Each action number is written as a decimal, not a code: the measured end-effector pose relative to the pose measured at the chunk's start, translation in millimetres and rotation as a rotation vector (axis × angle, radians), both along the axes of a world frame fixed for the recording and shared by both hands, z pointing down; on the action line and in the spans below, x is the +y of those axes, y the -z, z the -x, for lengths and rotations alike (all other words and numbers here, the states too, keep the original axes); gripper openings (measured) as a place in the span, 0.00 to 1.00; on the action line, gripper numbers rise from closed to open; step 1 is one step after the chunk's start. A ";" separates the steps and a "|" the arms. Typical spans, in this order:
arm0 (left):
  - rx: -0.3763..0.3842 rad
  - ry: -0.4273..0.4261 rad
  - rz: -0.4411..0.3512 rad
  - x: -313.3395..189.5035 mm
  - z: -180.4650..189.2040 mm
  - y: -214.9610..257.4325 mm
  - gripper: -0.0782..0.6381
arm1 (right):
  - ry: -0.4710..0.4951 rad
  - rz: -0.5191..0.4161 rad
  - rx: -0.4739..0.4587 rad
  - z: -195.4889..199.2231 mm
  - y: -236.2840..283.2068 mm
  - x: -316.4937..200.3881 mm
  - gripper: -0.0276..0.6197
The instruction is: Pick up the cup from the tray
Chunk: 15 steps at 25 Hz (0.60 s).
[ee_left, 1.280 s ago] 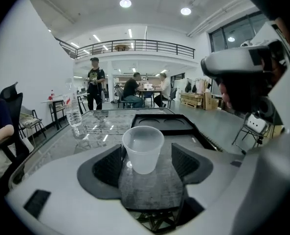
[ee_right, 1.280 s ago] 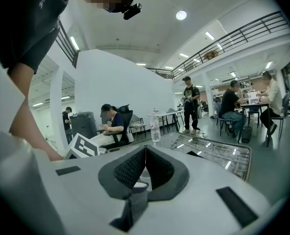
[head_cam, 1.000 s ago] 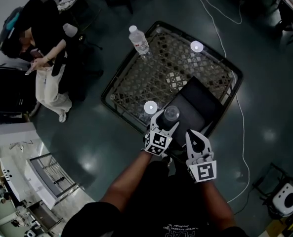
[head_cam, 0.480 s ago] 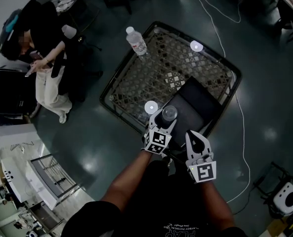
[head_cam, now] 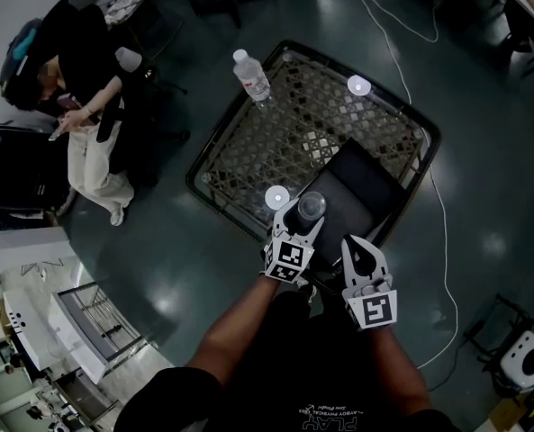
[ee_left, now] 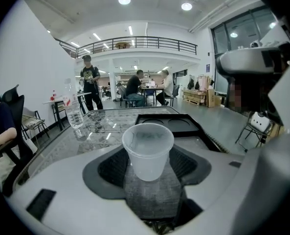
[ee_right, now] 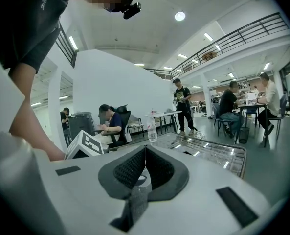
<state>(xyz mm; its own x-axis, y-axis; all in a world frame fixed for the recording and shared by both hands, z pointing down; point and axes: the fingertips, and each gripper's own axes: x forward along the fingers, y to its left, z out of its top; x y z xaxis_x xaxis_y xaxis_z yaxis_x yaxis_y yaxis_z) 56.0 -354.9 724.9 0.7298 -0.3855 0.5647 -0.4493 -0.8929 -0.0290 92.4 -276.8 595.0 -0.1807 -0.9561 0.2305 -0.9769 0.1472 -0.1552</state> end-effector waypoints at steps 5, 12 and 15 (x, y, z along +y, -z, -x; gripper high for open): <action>0.063 0.004 -0.013 8.6 3.2 27.2 0.50 | -0.009 0.057 0.046 -3.8 -4.6 5.1 0.06; 0.132 -0.028 -0.084 18.1 6.7 81.8 0.50 | -0.018 0.048 0.090 -11.4 -0.9 13.0 0.06; 0.158 -0.057 -0.109 23.7 9.0 109.1 0.50 | 0.005 0.026 0.123 -9.9 7.3 16.2 0.06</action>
<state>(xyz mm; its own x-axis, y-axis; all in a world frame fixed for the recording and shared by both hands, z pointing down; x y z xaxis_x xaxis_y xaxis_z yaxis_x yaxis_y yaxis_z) 47.0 -331.2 615.8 0.8283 -0.3937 0.3986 -0.4050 -0.9124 -0.0595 102.4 -260.6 587.8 -0.1547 -0.9488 0.2756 -0.9880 0.1499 -0.0384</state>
